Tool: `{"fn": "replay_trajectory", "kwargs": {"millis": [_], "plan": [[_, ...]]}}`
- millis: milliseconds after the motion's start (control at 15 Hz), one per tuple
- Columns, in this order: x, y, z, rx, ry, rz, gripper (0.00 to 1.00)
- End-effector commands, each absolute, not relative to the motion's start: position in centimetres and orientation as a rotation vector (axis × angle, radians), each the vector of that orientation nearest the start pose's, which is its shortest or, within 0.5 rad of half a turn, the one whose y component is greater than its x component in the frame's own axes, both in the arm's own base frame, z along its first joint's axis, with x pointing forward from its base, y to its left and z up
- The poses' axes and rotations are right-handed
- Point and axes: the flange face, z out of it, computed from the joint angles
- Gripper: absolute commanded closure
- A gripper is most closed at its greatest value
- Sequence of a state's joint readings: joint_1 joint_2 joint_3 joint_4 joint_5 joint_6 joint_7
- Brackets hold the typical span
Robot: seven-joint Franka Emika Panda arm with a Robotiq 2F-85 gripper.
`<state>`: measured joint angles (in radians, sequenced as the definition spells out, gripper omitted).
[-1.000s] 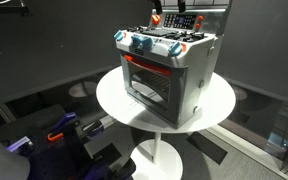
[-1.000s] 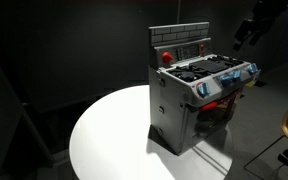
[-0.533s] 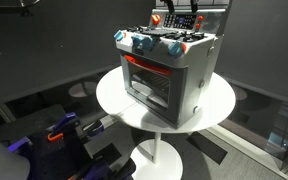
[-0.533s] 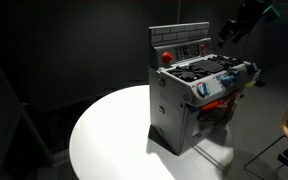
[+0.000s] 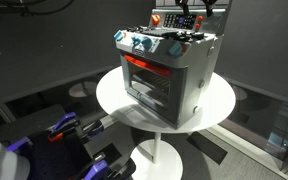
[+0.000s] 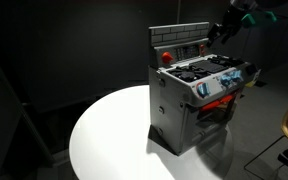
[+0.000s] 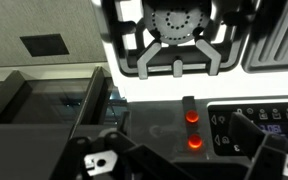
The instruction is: Press the top right orange button on the stove
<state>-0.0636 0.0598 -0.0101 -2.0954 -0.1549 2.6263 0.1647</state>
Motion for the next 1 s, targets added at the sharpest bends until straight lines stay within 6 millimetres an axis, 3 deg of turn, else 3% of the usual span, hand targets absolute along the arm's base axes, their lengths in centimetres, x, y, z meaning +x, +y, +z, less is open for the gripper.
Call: {"fn": "replay_trajectory", "kwargs": {"millis": [0, 467, 933], "plan": [[62.1, -4.9, 44.4, -3.124, 0.255, -0.788, 0.0], [64.6, -5.8, 43.5, -3.124, 0.317, -0.794, 0.0], [64.9, -6.0, 43.3, -3.127, 0.34, -0.78, 0.0]]}}
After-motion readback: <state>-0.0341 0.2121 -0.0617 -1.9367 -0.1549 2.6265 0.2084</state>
